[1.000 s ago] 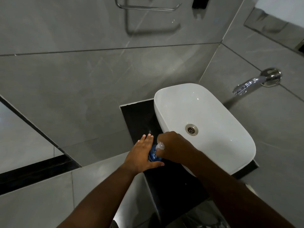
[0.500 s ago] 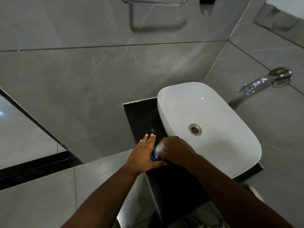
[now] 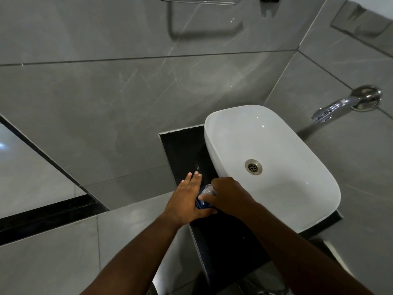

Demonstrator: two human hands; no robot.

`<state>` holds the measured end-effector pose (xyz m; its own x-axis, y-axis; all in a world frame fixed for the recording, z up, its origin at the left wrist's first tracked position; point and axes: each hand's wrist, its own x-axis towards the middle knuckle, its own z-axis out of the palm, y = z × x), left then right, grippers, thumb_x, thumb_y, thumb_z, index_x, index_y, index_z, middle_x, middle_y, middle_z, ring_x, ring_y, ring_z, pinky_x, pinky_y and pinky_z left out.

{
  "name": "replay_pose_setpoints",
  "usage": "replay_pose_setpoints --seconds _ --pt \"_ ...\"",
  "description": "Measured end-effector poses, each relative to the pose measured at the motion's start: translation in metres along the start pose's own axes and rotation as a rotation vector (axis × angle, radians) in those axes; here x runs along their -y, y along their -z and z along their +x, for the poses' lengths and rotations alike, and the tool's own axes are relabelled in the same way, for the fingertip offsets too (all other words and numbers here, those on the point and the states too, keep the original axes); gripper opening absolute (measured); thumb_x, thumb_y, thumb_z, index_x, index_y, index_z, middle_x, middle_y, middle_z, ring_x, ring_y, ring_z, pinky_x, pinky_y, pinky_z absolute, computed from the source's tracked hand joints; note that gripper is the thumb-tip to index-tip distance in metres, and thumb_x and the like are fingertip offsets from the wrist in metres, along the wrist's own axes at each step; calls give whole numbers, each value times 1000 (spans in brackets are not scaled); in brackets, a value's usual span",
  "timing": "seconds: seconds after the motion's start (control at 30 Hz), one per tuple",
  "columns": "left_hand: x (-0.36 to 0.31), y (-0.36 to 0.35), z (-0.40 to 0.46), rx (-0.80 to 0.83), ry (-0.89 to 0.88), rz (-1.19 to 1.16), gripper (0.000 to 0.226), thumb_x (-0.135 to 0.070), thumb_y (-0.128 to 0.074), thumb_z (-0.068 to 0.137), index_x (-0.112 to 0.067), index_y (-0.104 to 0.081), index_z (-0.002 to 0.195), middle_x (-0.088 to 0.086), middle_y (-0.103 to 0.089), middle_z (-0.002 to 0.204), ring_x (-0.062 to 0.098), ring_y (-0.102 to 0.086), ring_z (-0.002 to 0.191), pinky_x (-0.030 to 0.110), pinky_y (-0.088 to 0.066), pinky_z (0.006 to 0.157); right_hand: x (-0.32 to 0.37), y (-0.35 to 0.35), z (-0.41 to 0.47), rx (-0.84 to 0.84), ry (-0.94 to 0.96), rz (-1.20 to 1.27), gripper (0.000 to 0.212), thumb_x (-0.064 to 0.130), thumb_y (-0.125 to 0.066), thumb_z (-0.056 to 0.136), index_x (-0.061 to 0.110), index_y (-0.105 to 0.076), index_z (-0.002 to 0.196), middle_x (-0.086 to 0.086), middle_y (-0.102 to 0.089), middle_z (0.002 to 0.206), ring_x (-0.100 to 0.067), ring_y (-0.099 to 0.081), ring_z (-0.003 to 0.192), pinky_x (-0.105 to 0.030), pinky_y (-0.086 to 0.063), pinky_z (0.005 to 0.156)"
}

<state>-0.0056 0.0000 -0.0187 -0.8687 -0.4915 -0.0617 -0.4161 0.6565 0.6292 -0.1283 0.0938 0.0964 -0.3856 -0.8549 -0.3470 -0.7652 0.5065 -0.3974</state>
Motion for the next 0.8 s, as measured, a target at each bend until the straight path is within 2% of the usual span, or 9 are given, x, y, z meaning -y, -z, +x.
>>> replay_pose_setpoints --seconds 0.1,0.17,0.23,0.37,0.47,0.53,0.6,0.73,0.8 --pt "1 0 -1 -9 -26 15 120 -94 -41 66 -26 1 155 -4 1 164 6 13 144 33 0 118 -3 0 -3 12 53 66 46 45 -70 76 21 -54 111 -5 -66 108 -15 -60 90 -26 -46 80" --pt "1 0 0 -9 -33 27 118 -88 -48 68 -25 0 156 -4 2 164 6 13 144 35 -2 120 -3 0 -4 50 61 65 50 34 -70 80 18 -50 122 -8 -62 120 -21 -59 105 -30 -45 90" --pt "1 0 0 -7 -35 31 119 -89 -47 67 -26 1 155 -8 7 161 5 16 143 29 6 115 -1 0 -2 81 9 9 52 30 -67 83 12 -47 127 -12 -58 126 -27 -56 114 -34 -42 96" --pt "0 0 -1 -26 -44 54 120 -95 -38 66 -26 2 155 -10 12 159 2 23 141 23 14 109 1 -2 2 -40 -7 -34 42 51 -67 77 18 -57 101 -2 -66 93 -13 -59 80 -25 -43 72" --pt "-2 3 -1 -43 -67 62 120 -96 -34 66 -24 -1 156 -3 4 163 5 20 142 26 13 111 1 -2 0 -51 49 43 40 40 -70 75 21 -54 106 1 -63 95 -18 -63 87 -19 -44 68" --pt "-3 5 -1 -40 -71 58 121 -97 -32 64 -24 -2 155 -1 2 164 7 17 143 28 12 112 1 -3 2 -16 67 37 41 30 -68 79 14 -54 115 -8 -63 109 -28 -62 103 -26 -48 84" --pt "-4 5 -2 -31 -72 62 121 -97 -32 64 -23 -1 155 -1 3 163 7 18 143 29 10 113 1 -5 5 41 10 -5 45 29 -66 83 8 -52 121 -14 -59 120 -30 -56 113 -37 -43 99" --pt "-4 6 -2 -28 -69 73 117 -91 -42 70 -23 0 155 -6 11 159 8 20 143 29 10 114 -3 -7 6 -32 -26 -12 43 50 -65 79 14 -61 102 -7 -68 101 -14 -58 81 -25 -40 75" --pt "-4 7 -2 -26 -71 76 117 -91 -43 70 -22 0 155 -8 12 157 8 19 144 31 8 115 -5 -6 3 -38 -11 21 41 50 -67 77 17 -59 101 -6 -68 98 -12 -57 80 -24 -40 72"
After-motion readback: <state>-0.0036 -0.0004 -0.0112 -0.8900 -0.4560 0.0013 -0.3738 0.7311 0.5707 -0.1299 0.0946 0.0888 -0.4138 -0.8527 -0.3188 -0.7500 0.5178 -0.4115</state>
